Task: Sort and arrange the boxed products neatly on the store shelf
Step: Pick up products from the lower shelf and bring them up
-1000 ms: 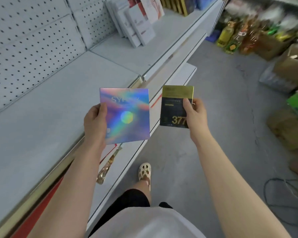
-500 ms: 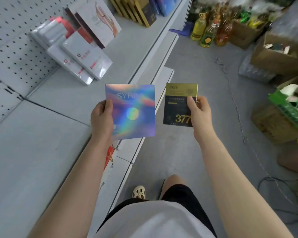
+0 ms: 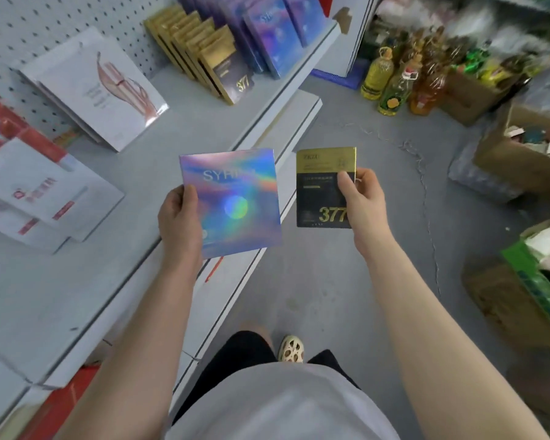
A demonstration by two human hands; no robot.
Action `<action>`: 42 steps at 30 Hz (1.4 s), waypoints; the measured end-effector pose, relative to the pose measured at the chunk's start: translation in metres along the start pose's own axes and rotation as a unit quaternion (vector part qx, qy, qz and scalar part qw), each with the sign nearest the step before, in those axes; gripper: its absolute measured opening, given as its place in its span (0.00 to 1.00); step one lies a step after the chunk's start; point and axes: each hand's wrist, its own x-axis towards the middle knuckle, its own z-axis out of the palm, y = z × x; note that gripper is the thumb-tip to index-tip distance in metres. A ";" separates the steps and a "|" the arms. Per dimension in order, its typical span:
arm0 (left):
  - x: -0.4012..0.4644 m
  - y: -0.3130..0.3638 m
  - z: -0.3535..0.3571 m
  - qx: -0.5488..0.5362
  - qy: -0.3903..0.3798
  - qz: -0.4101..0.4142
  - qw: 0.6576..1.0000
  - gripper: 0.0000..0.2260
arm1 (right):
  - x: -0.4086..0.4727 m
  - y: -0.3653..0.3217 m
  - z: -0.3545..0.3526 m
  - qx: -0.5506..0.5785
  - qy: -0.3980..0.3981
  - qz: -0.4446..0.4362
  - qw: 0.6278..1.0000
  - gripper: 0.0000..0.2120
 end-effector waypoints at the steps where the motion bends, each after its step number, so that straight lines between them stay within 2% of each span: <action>1: 0.008 0.002 0.010 0.002 0.012 0.002 1.000 0.10 | 0.019 -0.007 0.002 0.002 -0.014 -0.002 1.000 0.05; 6: 0.065 0.005 0.044 -0.008 0.088 0.011 0.996 0.10 | 0.118 -0.040 0.027 -0.016 -0.098 -0.037 0.994 0.05; 10: 0.119 0.010 0.069 -0.037 0.160 0.011 0.986 0.10 | 0.195 -0.066 0.063 -0.062 -0.187 -0.098 0.976 0.23; 12: 0.142 0.015 0.079 -0.037 0.197 0.007 0.980 0.11 | 0.226 -0.079 0.082 -0.084 -0.238 -0.127 0.959 0.29; 15: 0.170 0.027 0.092 -0.032 0.239 0.002 0.971 0.12 | 0.268 -0.096 0.110 -0.136 -0.285 -0.195 0.929 0.26; 19: 0.182 0.032 0.107 -0.068 0.277 -0.008 0.959 0.10 | 0.319 -0.111 0.147 -0.192 -0.386 -0.228 0.873 0.20; 24: 0.178 0.031 0.126 -0.084 0.367 -0.015 0.926 0.11 | 0.368 -0.112 0.200 -0.225 -0.496 -0.272 0.794 0.20; 30: 0.156 0.027 0.168 -0.109 0.468 -0.024 0.877 0.13 | 0.400 -0.110 0.236 -0.272 -0.506 -0.409 0.709 0.22; 35: 0.147 0.028 0.192 -0.109 0.481 -0.019 0.870 0.12 | 0.410 -0.107 0.247 -0.296 -0.481 -0.494 0.662 0.24; 38: 0.153 0.033 0.198 -0.097 0.476 -0.015 0.874 0.12 | 0.410 -0.111 0.246 -0.300 -0.471 -0.500 0.662 0.26; 42: 0.163 0.036 0.207 -0.082 0.456 0.002 0.886 0.11 | 0.409 -0.130 0.236 -0.254 -0.461 -0.475 0.705 0.17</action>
